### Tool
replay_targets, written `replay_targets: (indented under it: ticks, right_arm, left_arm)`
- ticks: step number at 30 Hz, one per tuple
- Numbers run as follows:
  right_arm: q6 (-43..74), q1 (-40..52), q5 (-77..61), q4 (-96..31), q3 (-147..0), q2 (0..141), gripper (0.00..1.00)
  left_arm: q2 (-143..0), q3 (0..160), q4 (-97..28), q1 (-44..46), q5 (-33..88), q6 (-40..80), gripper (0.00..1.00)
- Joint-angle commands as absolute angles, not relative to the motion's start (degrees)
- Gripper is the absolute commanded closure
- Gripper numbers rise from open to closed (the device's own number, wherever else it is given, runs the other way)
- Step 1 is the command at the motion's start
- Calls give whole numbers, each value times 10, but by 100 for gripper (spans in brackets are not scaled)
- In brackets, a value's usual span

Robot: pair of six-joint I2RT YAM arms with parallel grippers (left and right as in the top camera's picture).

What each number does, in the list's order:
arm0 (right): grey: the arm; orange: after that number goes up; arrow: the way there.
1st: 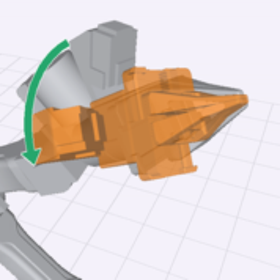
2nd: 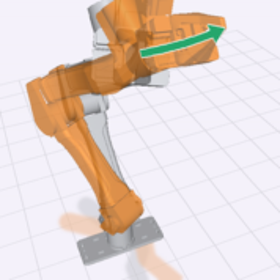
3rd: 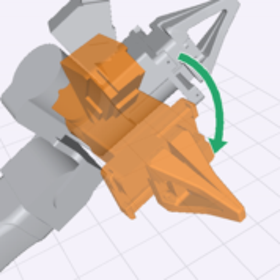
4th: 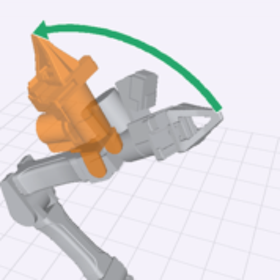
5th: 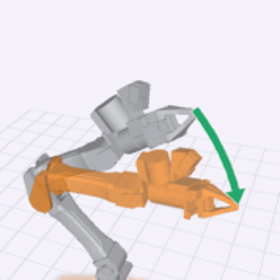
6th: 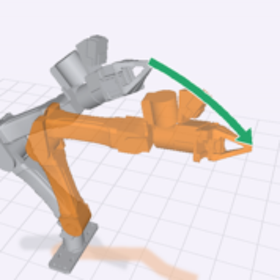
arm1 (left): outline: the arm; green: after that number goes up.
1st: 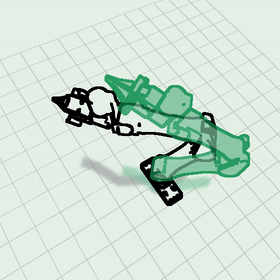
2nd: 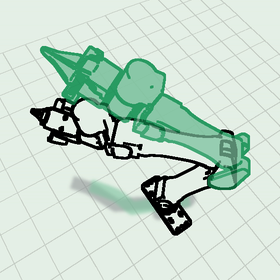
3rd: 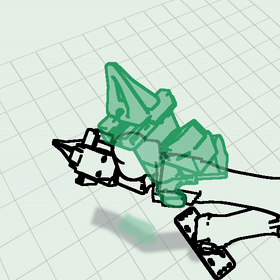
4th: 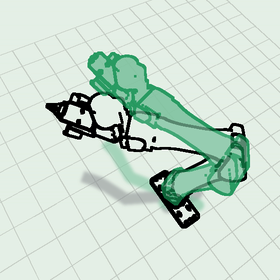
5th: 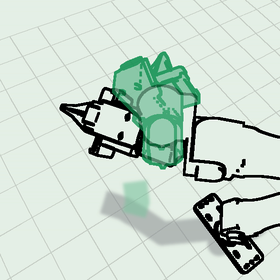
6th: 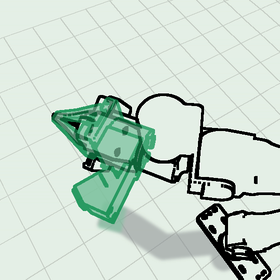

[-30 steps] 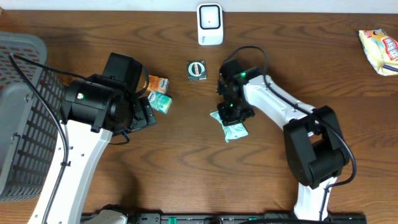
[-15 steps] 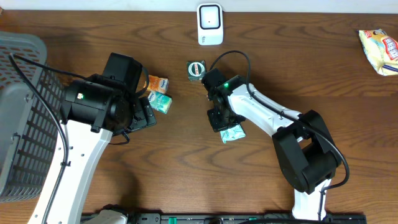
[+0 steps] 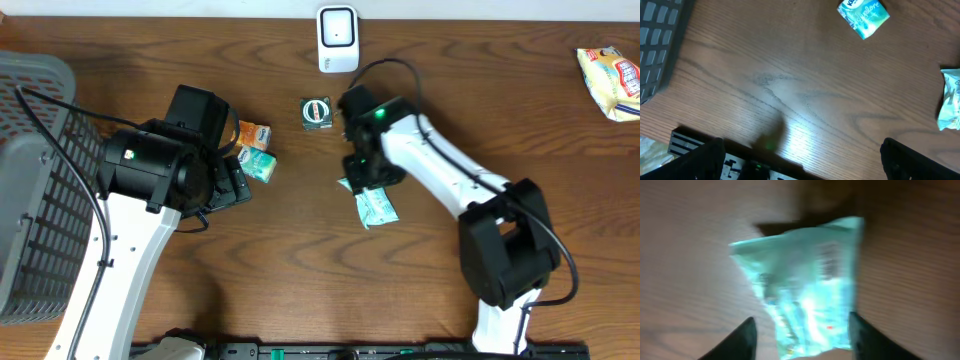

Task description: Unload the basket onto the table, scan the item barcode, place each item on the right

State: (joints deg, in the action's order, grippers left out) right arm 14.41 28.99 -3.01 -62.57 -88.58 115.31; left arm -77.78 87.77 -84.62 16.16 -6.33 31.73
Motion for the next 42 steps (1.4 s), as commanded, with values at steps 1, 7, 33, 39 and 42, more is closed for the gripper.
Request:
replay_targets:
  ticks: [1, 7, 33, 39, 42]
  right_arm:
    - [136, 243, -30, -634, -884, 1139, 41]
    - [74, 181, -138, -634, -846, 1139, 28]
    - [48, 147, -398, -432, -690, 1133, 99]
    - [48, 154, -411, -388, -706, 1064, 99]
    - [38, 165, -409, -349, -706, 1009, 99]
  left_arm:
    - [-775, 880, -848, 159, -65, 322, 2]
    - [-775, 880, -848, 159, -65, 322, 2]
    - [-775, 880, -848, 159, -65, 322, 2]
    - [-775, 880, -848, 159, -65, 322, 2]
    - [-775, 880, -848, 159, -65, 322, 3]
